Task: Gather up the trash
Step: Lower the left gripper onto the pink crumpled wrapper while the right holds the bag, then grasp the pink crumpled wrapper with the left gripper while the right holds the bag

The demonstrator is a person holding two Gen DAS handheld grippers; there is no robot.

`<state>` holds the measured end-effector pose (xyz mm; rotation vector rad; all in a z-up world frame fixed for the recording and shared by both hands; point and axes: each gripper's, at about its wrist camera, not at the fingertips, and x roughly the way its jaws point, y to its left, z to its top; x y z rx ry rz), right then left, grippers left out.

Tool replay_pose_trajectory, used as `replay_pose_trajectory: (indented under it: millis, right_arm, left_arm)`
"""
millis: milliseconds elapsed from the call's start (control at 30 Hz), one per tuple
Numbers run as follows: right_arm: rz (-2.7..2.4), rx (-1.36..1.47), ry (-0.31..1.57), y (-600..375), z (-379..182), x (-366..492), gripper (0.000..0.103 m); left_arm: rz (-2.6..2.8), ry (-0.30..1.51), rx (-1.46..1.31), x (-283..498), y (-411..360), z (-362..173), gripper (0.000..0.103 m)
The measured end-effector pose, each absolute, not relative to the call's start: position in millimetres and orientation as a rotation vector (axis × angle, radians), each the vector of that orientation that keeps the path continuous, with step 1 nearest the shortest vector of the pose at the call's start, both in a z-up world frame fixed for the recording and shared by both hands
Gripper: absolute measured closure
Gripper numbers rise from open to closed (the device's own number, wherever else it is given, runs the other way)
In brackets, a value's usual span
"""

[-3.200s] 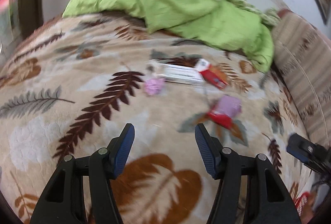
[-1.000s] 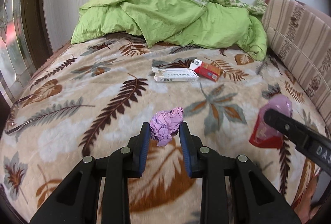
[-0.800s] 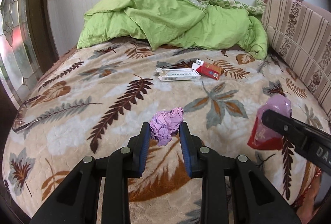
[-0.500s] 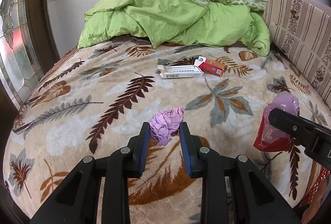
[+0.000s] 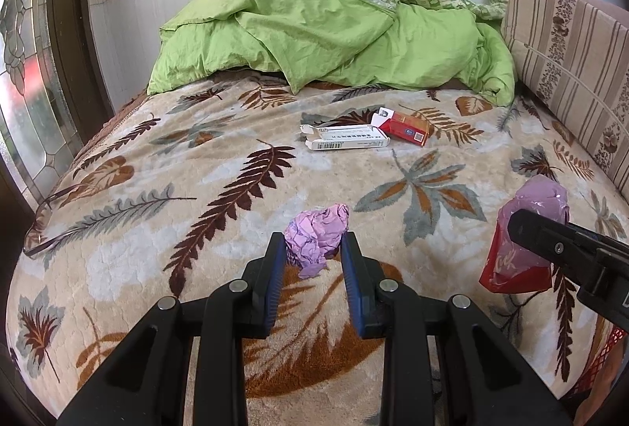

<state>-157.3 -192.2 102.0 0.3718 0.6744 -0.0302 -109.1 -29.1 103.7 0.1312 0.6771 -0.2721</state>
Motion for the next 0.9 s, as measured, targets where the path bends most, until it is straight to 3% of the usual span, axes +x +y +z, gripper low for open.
replay_pose_trajectory:
  millis: [900]
  right_arm:
    - [-0.033,0.370,0.672,-189.9,103.3,-155.8,0.052]
  left_arm:
    - [-0.267,0.673,0.132,-113.2,-32.2,103.7,0.076]
